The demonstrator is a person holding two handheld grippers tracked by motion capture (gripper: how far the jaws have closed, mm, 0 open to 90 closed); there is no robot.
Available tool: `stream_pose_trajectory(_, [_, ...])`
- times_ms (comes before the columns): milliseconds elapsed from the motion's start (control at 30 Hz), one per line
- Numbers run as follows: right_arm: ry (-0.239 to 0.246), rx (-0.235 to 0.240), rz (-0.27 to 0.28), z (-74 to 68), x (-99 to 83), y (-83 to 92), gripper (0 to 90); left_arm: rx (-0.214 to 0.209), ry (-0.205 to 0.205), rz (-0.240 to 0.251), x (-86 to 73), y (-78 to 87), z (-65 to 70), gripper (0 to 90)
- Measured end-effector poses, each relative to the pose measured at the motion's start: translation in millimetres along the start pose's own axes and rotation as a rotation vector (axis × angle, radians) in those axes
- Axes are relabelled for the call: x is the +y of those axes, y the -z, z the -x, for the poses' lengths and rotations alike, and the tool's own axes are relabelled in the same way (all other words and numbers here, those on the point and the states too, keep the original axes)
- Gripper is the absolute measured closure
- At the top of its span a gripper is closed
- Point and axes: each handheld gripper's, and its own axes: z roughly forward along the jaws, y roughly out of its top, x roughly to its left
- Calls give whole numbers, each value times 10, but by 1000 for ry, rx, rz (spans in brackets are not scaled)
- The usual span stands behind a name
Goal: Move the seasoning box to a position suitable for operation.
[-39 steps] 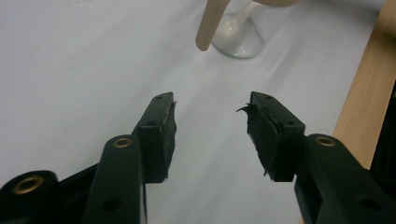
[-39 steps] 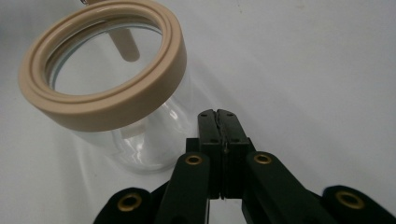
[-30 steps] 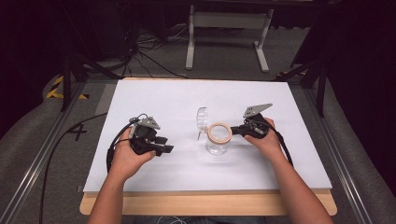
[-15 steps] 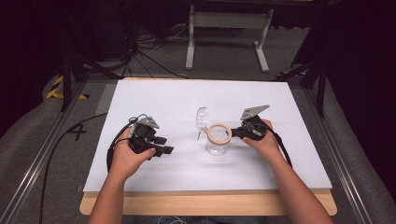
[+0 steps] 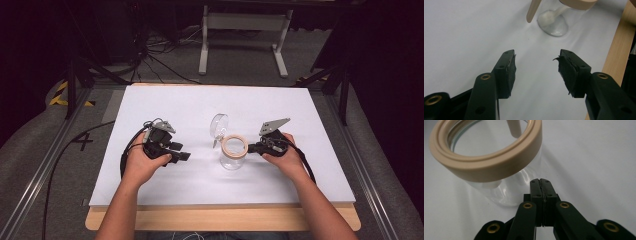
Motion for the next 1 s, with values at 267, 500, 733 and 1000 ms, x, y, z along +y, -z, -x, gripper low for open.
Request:
stream_pose_trajectory(267, [21,14,-17,-121,-17,21,899,-15,-3,3,65,-47,-4,483])
stream_pose_trajectory(500, [54,35,-36,-236,-3,8,898,-21,-3,3,102,-51,-26,501])
stream_pose_trajectory(733, [93,80,-57,-354,35,-32,898,-54,21,34,81,-7,-72,611])
stream_pose_trajectory(1000, [153,125,-75,-525,121,-123,898,-56,40,61,49,45,-122,656])
